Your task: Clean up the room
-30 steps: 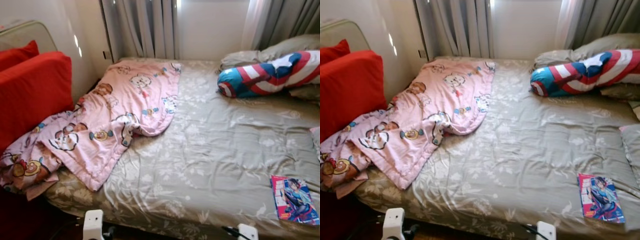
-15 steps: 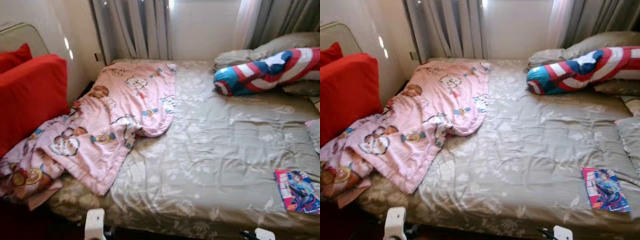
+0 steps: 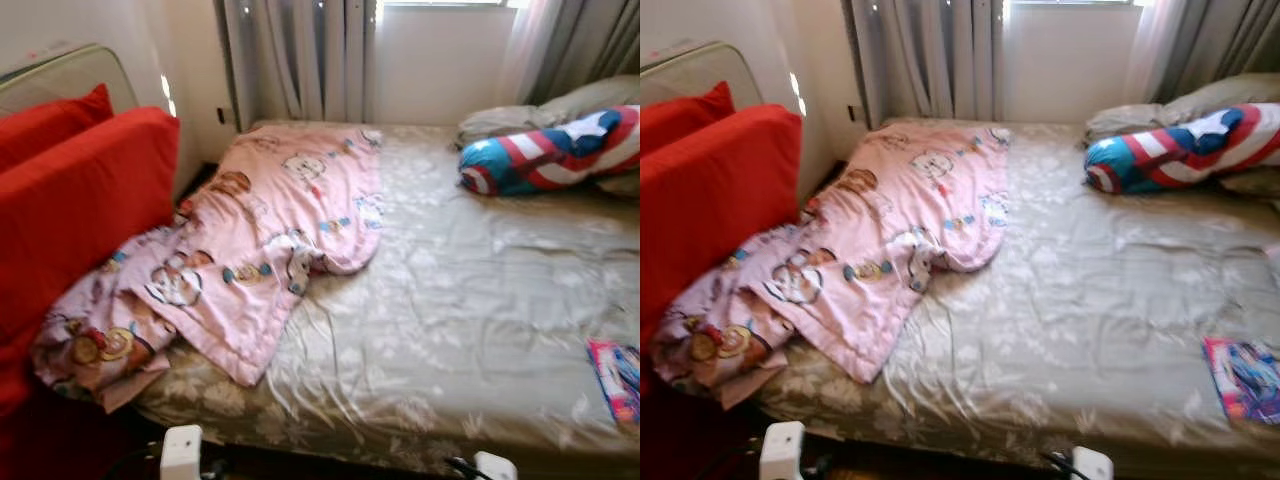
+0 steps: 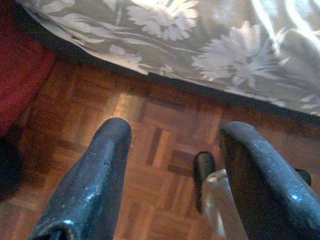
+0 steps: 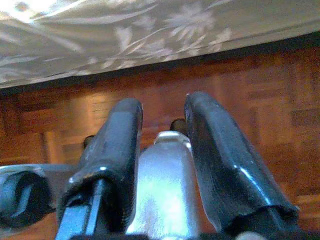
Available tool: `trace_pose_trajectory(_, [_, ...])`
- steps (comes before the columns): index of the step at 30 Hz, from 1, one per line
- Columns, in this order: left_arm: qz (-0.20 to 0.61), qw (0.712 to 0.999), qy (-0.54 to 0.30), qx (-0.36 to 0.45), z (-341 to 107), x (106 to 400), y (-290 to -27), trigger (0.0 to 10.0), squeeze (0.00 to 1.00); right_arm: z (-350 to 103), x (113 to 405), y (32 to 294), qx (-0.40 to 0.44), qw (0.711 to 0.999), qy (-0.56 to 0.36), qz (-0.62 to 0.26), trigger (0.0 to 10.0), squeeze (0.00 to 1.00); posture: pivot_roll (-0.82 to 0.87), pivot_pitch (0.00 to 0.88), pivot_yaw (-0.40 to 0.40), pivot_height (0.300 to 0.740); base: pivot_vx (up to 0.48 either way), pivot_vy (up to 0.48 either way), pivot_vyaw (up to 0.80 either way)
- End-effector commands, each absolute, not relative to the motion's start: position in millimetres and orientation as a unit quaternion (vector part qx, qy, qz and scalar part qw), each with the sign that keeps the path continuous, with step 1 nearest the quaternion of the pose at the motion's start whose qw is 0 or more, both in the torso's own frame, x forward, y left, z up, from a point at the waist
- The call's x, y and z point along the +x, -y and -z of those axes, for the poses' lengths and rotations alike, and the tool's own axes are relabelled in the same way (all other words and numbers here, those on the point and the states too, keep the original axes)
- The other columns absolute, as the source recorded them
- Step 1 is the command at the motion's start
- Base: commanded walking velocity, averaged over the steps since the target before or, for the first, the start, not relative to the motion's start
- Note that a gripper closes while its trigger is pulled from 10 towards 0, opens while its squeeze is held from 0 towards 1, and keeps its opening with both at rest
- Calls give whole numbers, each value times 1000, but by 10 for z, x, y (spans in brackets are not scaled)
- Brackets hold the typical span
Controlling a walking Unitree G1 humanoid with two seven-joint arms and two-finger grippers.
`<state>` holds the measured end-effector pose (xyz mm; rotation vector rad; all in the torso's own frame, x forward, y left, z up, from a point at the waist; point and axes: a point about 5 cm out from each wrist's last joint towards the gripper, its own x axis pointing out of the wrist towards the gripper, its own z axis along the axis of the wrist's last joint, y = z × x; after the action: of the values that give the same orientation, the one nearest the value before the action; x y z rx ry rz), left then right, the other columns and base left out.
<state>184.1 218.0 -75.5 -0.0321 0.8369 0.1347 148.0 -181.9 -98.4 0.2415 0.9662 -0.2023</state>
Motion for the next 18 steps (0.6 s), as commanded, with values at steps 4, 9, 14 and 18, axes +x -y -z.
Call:
trace_pose_trajectory(4, [-58, 910, -409, -16, 761, 1857, -2129, 10000, 0, 974, 1504, 1845, 108, 874, -463, 105, 10000, 0, -26, 8, 35, 740, 0, 320, 0])
trace_pose_trajectory(9, [-58, 911, -409, -17, 760, 1860, -2126, 10000, 0, 931, 1635, 1807, 107, 878, -455, 102, 10000, 0, -25, 7, 34, 740, 0, 319, 0])
trace_pose_trajectory(14, [-58, 912, -407, -17, 755, 1868, -2122, 10000, 0, 894, 1734, 1763, 106, 882, -448, 98, 10000, 0, -24, 9, 33, 740, 0, 320, 0])
trace_pose_trajectory(18, [-58, 911, -407, -17, 757, 1863, -2124, 10000, 0, 869, 1805, 1702, 106, 884, -445, 95, 10000, 0, -25, 9, 33, 740, 0, 320, 0])
